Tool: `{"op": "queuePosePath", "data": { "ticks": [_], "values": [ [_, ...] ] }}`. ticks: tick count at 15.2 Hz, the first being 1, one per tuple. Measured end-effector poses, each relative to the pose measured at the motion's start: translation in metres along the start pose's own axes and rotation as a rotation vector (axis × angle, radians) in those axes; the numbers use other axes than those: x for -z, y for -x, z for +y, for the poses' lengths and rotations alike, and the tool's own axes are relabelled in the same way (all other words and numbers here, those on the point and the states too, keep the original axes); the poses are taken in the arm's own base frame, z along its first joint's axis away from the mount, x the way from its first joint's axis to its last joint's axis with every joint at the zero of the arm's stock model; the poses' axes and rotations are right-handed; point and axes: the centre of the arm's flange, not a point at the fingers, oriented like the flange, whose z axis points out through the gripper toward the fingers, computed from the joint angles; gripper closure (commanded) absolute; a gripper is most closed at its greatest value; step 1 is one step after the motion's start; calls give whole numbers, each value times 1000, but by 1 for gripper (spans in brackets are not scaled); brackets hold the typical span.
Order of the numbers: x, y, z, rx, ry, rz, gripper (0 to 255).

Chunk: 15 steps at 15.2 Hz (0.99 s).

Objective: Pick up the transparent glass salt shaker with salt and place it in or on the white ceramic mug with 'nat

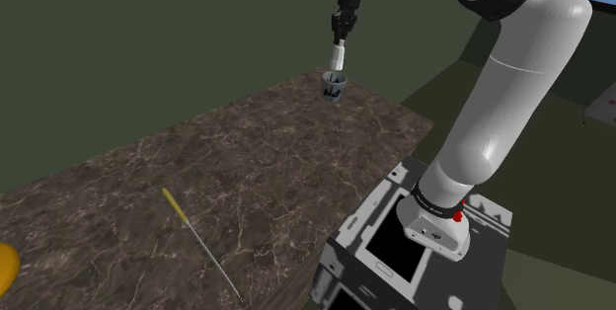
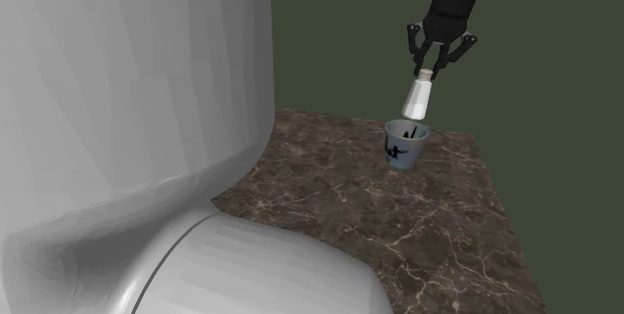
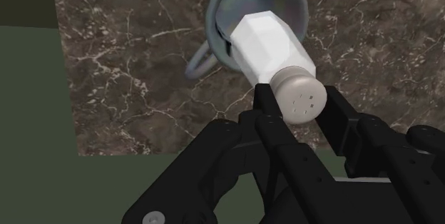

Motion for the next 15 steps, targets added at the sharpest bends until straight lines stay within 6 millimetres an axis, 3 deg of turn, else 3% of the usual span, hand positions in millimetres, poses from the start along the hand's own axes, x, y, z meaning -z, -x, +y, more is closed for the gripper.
{"op": "queuePosePath", "data": {
  "ticks": [5,11,12,15],
  "values": [
    [-25,-1,3,0,0,0,255],
    [-28,-2,4,0,0,2,255],
    [-28,-2,4,0,0,2,0],
    [-29,-2,4,0,0,1,0]
  ]
}}
